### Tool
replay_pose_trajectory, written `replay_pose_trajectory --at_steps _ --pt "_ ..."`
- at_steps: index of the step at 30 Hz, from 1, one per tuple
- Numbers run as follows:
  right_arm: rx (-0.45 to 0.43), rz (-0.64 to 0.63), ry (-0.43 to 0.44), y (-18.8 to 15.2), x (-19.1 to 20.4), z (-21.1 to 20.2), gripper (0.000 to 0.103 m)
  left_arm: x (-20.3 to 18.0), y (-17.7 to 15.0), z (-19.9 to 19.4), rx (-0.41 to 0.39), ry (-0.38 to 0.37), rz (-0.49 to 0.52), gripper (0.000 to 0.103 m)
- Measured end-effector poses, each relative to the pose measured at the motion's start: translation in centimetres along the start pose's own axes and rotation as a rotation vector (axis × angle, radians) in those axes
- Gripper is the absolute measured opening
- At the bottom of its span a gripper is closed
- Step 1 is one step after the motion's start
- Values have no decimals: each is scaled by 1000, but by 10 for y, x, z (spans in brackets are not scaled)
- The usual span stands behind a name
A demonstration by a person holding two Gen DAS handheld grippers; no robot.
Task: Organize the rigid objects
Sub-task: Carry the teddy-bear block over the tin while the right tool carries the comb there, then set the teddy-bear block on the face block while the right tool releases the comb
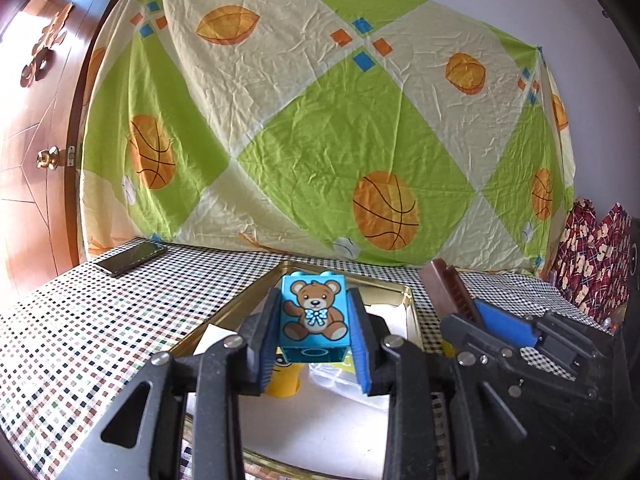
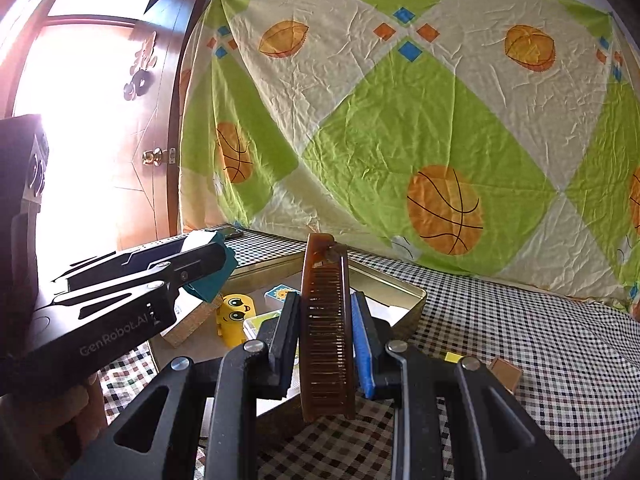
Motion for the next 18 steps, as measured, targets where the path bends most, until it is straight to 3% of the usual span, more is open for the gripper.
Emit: replay_pose_trajectory --at_steps 9,18 --pt "17 -6 20 3 10 11 28 23 1 8 41 40 -15 31" --pt "75 -10 43 14 17 35 28 27 0 24 116 27 14 31"
Point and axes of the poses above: each gripper's, at about its wrist camera, not at the fingertips, and z roughly the way its jaws point, x to its left, y to its top, the point moved 6 cm from there along z, roughly the way its jaws point, and after that the axes turned 6 degrees about x, right-handed, at the moved point
